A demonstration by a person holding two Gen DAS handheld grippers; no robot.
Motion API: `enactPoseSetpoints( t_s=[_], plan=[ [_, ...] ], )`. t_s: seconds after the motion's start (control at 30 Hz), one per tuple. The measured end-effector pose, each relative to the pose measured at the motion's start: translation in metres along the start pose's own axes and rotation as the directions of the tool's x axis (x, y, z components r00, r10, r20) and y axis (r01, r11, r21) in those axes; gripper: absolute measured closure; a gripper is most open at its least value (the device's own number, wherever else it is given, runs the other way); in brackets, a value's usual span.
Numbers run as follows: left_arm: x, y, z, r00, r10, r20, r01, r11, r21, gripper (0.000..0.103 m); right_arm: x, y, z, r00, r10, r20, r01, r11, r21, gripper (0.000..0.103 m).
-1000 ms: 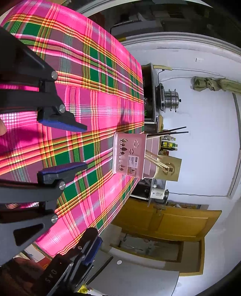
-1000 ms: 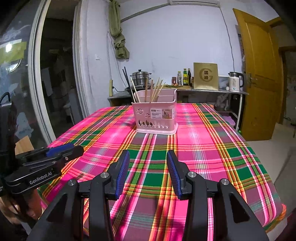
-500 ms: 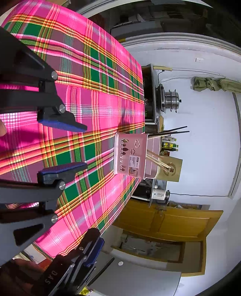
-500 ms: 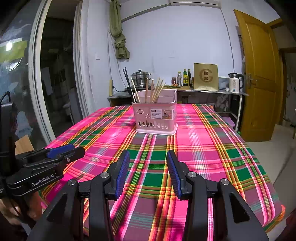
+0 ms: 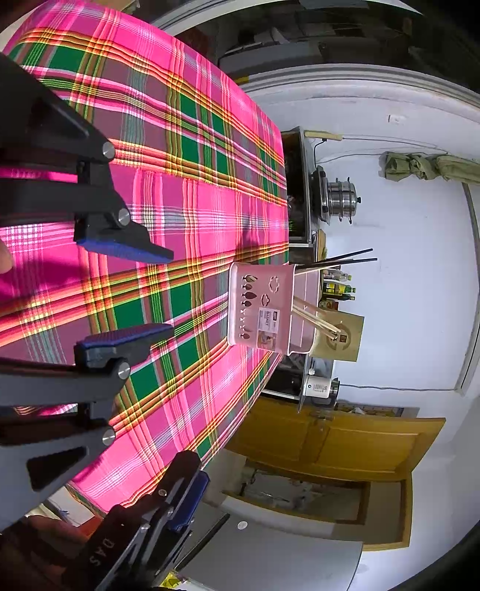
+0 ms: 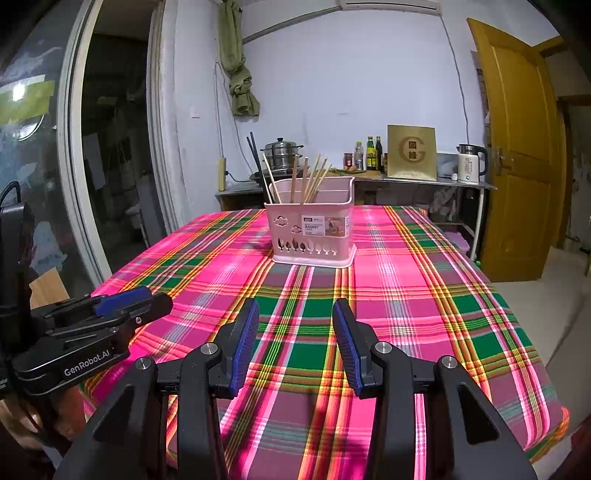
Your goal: Organize utensils
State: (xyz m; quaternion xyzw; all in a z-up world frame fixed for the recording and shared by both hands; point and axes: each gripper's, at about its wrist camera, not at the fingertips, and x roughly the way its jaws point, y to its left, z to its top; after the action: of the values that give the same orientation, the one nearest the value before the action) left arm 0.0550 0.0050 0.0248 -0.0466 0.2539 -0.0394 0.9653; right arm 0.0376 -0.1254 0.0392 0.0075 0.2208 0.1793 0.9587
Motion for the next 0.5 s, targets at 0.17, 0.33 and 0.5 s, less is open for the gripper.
enactPoseSetpoints(
  t_s=[0.17,0.33,0.5],
  plan=[
    [-0.0005,0.0004,-0.0002,1.000,-0.002,0.001,0.002,1.000,-0.002,0.068,-0.0009,0.0005,-0.0001,1.000,0.000,0.001,0.000,1.000,-0.001,0.061],
    [-0.0008,-0.0014,-0.0011,1.000,0.001,0.000,-0.001,1.000,0.000,0.068,-0.0016,0.0013,0.0003,1.000,-0.002,-0.002,0.002,1.000,-0.001,0.061],
    [-0.0021,-0.0033,-0.0025,1.000,0.002,-0.004,-0.002,1.000,0.004,0.068,-0.0015,0.0012,0.0002,1.000,-0.001,-0.001,0.001,1.000,-0.001,0.061]
  ],
)
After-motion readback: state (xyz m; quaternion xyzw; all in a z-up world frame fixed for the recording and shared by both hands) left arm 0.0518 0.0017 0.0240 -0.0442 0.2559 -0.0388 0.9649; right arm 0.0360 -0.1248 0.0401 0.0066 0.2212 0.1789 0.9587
